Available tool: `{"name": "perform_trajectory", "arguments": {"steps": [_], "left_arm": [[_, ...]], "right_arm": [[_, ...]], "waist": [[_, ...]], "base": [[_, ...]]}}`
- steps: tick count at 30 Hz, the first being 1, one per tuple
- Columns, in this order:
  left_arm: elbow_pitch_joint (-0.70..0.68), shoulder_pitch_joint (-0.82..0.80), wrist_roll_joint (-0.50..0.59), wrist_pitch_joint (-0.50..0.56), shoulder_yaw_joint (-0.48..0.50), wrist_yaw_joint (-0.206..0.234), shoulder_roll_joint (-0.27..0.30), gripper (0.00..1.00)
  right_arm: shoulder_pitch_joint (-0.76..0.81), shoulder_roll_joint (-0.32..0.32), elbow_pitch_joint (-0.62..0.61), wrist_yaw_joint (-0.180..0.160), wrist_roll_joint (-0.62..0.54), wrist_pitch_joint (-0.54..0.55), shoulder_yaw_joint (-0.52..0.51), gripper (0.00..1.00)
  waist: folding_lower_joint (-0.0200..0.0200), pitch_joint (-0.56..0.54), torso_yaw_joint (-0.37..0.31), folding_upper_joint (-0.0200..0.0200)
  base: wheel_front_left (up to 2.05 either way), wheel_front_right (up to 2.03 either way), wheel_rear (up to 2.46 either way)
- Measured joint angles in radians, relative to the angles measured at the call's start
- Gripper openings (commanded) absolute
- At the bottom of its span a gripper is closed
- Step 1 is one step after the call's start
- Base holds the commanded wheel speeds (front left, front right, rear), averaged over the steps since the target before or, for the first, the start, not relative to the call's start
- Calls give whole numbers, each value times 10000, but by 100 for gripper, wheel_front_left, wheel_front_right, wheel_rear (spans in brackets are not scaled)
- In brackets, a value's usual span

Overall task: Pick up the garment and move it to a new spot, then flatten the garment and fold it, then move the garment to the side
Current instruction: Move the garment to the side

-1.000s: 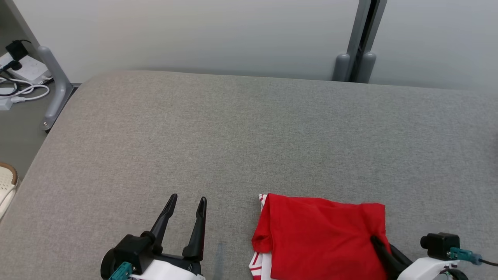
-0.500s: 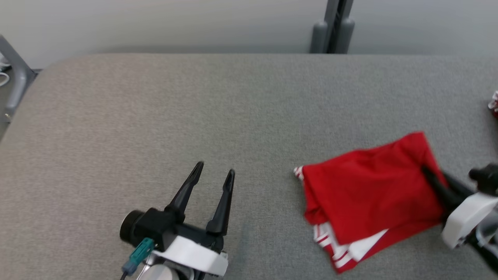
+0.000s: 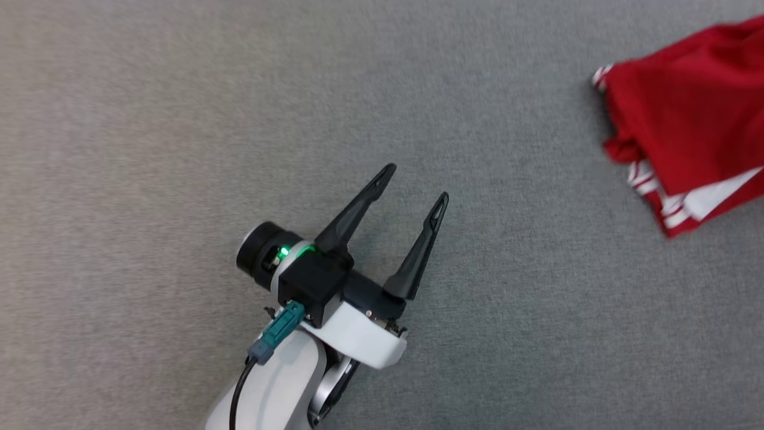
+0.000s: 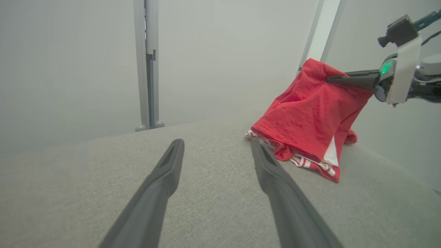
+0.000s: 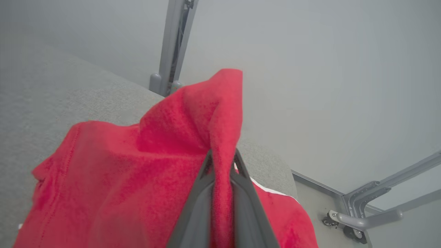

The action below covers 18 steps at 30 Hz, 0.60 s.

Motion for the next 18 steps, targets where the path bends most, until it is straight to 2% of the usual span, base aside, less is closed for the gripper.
{"name": "perform_trajectory", "arguments": {"steps": [9,18], "left_arm": [[393,-774,322,0,-265,-48,4,100],[13,-1263,387,-90,-428,27,-100,100]], "right_arm": [[-1245,-614,734,2,433,-2,-1032,0],[-1497,-1310,2199,2,-36,-2,-1787,0]], "waist": [[0,1695,-690,0],[0,2760,-632,0]], "base": [[0,0,0],[0,0,0]]}}
